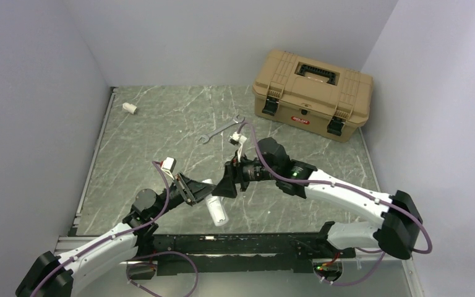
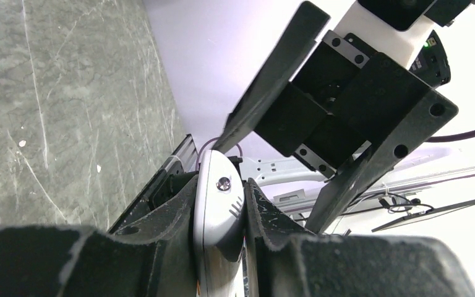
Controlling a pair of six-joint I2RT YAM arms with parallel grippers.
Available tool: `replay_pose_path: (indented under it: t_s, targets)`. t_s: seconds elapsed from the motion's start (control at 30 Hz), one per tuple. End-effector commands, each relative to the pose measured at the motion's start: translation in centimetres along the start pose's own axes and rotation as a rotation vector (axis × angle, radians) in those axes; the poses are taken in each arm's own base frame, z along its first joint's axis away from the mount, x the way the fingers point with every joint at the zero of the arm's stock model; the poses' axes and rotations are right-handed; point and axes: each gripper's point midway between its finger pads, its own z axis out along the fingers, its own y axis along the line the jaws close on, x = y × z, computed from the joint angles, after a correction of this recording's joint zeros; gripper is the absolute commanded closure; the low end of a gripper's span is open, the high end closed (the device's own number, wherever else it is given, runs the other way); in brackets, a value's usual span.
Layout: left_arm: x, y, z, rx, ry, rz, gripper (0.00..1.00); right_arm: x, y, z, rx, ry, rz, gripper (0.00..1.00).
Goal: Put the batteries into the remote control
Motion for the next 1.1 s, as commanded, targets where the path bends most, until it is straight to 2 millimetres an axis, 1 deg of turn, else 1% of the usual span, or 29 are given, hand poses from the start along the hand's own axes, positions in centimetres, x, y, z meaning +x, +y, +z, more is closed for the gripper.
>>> replay_pose_path:
  t_s: [0.0,0.13,0.23,0.4,0.47,0.53,0.67,0.7,0.8,1.07]
  targets:
    - [0.9,1.3,-1.0,0.008,0.018,-0.008,1.00,-0.6,-0.8,-1.9,0.102,-0.066,0.018,0.33]
    - [0.9,1.3,-0.9,0.007,0.015,-0.008,1.00,0.2,-0.7,-2.7,0.110,-0.071,0.048,0.46]
    - [0.9,1.3,-0.9,0.005,0.017,-0.007,1.00,0.9,-0.6,-3.2,0.109,-0.064,0.066,0.58]
    - [0.9,1.4,-0.8,-0.002,0.019,0.001,1.00,1.7,-0.1,-3.3,0.069,-0.056,0.086,0.81]
    - [0.9,1.4,-0.7,-0.005,0.021,0.004,1.00,2.0,0.3,-3.1,0.040,-0.046,0.080,0.88]
    - [0.8,1.3,-0.7,0.000,0.020,0.005,1.00,2.2,0.6,-3.0,0.012,-0.039,0.070,0.90]
    - [0.8,1.2,-0.6,-0.003,0.022,0.007,1.00,2.4,0.8,-2.8,-0.011,-0.029,0.075,0.90]
    - [0.8,1.3,-0.6,-0.004,0.022,0.006,1.00,1.9,1.1,-2.7,-0.025,-0.045,0.065,0.90]
    - [0.8,1.3,-0.6,-0.005,0.020,0.006,1.00,1.7,1.3,-2.5,-0.039,-0.046,0.062,0.92]
    - [0.8,1.2,-0.5,-0.003,0.024,0.009,1.00,1.7,1.3,-2.2,-0.046,-0.042,0.073,0.92]
